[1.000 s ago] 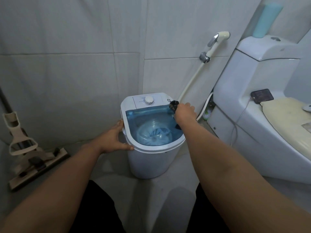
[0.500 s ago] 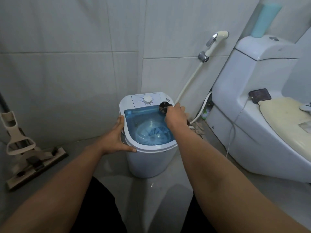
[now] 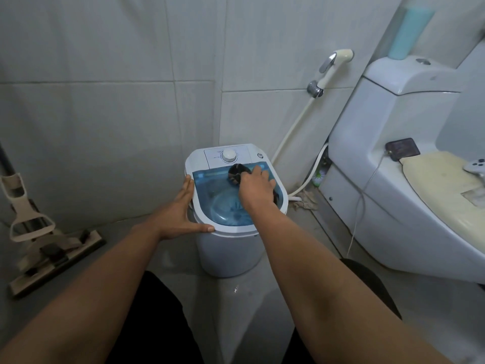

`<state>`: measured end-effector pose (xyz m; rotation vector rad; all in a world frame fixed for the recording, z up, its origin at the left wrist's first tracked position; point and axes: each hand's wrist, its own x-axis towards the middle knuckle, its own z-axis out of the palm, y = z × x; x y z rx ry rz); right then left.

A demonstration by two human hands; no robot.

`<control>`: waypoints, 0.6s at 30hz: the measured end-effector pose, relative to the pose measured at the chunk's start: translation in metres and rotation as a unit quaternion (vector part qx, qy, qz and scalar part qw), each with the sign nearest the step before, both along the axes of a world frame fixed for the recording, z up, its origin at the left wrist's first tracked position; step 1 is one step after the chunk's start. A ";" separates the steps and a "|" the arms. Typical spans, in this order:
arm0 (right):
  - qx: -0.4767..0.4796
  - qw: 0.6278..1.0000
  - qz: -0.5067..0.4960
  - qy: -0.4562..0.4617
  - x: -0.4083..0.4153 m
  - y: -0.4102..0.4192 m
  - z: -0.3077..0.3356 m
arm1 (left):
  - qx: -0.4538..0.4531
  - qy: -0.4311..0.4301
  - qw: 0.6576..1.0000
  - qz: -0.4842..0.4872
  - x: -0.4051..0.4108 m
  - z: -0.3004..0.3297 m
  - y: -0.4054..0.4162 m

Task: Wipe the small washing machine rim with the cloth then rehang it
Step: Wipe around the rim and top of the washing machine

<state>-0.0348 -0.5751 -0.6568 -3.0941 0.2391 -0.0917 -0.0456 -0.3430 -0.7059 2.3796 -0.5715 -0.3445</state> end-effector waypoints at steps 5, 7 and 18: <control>-0.005 0.999 0.031 -0.016 -0.008 0.021 -0.004 | -0.003 0.008 1.000 0.006 -0.002 0.003 -0.002; -0.006 0.999 0.040 -0.025 -0.012 0.029 -0.004 | 0.001 0.008 1.000 0.010 -0.001 0.003 -0.002; -0.008 0.990 0.134 -0.047 -0.037 0.057 -0.005 | 0.014 -0.013 1.000 0.024 0.003 -0.001 -0.003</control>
